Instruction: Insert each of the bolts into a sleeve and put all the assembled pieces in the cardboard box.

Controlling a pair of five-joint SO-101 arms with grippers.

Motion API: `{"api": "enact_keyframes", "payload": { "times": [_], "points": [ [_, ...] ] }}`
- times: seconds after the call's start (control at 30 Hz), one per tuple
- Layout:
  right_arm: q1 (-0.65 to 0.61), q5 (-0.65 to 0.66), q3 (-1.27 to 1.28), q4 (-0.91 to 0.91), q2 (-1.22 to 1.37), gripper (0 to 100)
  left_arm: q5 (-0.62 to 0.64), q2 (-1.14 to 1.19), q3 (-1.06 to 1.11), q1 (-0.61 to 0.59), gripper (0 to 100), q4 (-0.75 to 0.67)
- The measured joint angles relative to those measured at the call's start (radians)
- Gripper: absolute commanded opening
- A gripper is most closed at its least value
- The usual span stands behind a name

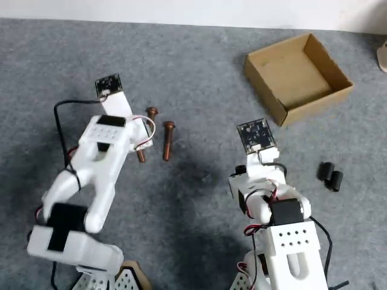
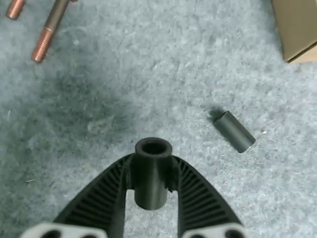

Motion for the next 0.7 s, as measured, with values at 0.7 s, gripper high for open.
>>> {"api": "enact_keyframes", "payload": {
  "times": [0.7],
  "points": [
    [0.002, 0.000, 0.041, -0.028, 0.000, 0.5, 0.000, 0.318, -0.253, -0.048, 6, -0.003]
  ]
}}
